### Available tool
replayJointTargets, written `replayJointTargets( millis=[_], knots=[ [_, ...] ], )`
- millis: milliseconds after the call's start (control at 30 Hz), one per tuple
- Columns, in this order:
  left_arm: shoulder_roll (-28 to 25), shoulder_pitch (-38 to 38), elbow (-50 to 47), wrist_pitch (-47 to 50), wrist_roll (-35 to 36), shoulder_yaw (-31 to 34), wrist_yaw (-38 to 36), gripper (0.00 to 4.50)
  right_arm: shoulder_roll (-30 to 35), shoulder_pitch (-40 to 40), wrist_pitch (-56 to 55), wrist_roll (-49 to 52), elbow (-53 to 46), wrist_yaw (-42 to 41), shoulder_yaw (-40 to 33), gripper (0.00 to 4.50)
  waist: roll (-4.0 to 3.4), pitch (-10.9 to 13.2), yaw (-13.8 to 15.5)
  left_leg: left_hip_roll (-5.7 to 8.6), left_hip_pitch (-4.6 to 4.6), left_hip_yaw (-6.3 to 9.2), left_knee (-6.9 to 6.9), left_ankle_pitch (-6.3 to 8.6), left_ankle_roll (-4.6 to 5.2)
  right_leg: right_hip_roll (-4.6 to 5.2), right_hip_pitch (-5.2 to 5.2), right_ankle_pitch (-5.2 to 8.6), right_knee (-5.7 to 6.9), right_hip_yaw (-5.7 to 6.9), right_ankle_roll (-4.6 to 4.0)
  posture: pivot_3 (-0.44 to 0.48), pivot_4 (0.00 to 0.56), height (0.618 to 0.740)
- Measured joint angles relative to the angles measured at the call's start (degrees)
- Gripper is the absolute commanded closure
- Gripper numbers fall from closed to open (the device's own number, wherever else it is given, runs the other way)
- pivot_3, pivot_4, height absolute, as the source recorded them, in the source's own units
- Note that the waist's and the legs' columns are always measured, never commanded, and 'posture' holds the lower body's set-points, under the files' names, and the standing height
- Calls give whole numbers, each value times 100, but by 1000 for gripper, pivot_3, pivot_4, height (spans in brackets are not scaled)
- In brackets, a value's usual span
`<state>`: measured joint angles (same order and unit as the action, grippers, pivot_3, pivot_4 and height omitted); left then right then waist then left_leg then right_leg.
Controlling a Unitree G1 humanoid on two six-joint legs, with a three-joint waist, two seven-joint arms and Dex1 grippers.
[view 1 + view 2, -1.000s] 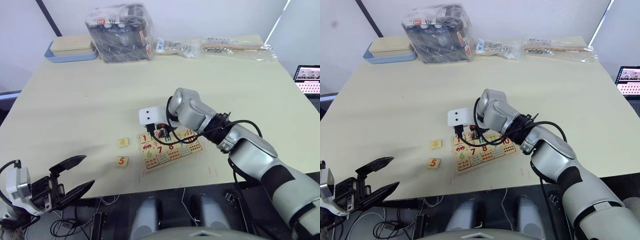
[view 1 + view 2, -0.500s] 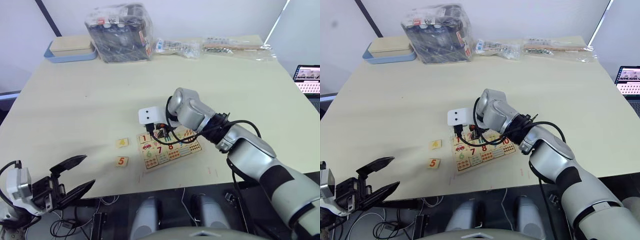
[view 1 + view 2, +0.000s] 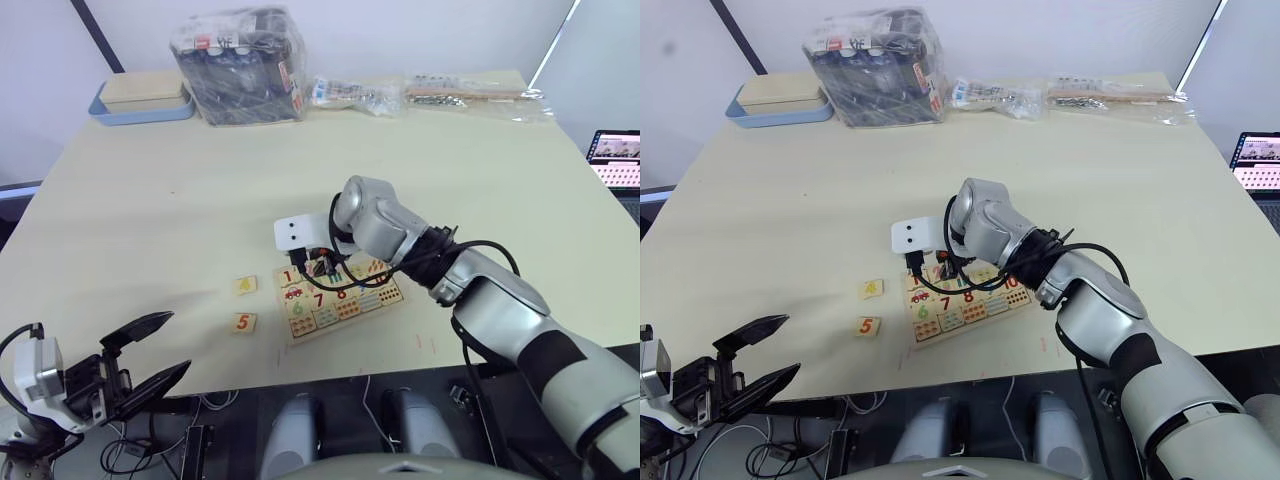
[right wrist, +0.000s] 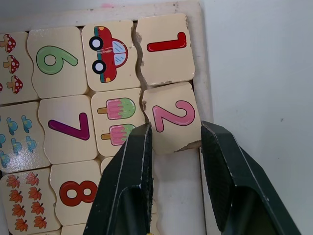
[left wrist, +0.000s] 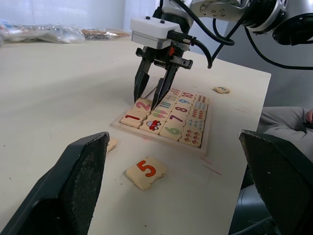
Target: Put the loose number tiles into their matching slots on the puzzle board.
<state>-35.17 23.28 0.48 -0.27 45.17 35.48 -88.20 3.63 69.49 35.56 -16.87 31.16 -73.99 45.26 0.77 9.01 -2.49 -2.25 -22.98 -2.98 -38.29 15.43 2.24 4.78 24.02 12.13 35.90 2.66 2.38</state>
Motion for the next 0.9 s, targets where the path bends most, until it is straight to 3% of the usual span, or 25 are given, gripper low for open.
replayJointTargets(
  millis=[900],
  knots=[
    [109, -1, -101, -15, -19, -13, 73, 0, -19, 53, -19, -129, 49, -106, -6, 3587, 0, 1, 2, 0, -1, 1, 0, 0, 0, 1, 0, 0, -1, 1, 0, 0, 150, 740]
  ],
)
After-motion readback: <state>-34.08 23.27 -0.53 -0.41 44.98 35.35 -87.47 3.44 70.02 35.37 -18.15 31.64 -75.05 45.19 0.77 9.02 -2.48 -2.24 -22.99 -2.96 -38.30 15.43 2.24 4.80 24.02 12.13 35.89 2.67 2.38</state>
